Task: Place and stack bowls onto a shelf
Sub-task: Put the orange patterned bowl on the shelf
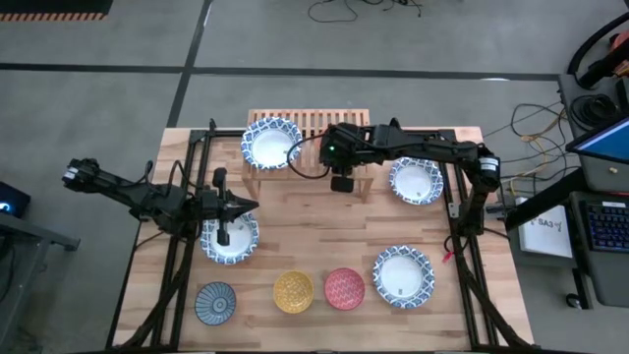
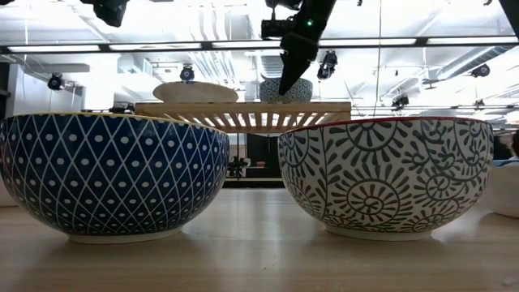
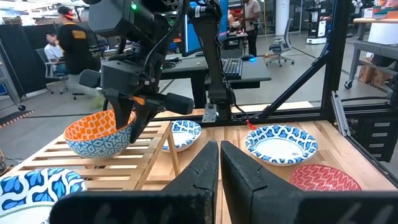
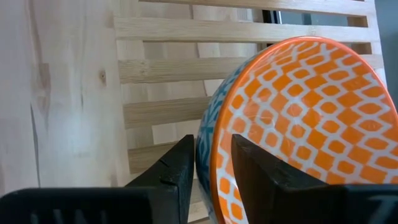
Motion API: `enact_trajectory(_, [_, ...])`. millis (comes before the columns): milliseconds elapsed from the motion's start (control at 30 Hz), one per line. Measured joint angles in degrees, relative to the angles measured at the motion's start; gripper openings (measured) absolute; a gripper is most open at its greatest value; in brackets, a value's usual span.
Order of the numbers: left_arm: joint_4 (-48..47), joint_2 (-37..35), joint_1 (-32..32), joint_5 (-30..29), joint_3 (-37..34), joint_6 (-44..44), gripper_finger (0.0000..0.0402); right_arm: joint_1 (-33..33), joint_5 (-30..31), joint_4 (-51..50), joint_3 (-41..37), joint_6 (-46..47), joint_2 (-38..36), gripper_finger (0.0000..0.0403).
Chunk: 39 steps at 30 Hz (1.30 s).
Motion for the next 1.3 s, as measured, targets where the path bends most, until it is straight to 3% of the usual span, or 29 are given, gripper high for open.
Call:
enact_trajectory(500, [-0.1, 0.0, 0.0, 0.0, 0.0, -0.2, 0.0000, 0.0, -0.3, 1.3, 3.1, 4.2, 0.0, 0.0098])
enact_trajectory(833, [-0.3, 0.0, 0.0, 0.0, 0.0, -0.2, 0.0000, 0.5, -0.2, 0.8, 10.2, 3.1, 0.0, 0.0098])
enact_trajectory(967, [-0.4, 0.0, 0.0, 0.0, 0.0, -0.3, 0.0000, 1.8, -4.6, -3.4, 11.9, 2.9, -0.4, 0.0096])
enact_trajectory(1133, [-0.4, 0.0, 0.0, 0.0, 0.0, -0.4, 0.0000, 2.9, -10.1, -11.2, 9.6, 4.8, -0.5, 0.0059])
enact_trajectory(1300, [-0.4, 0.0, 0.0, 0.1, 0.0, -0.4, 0.0000, 2.5, -4.8, -12.2, 3.1, 5.6, -0.5, 0.0013])
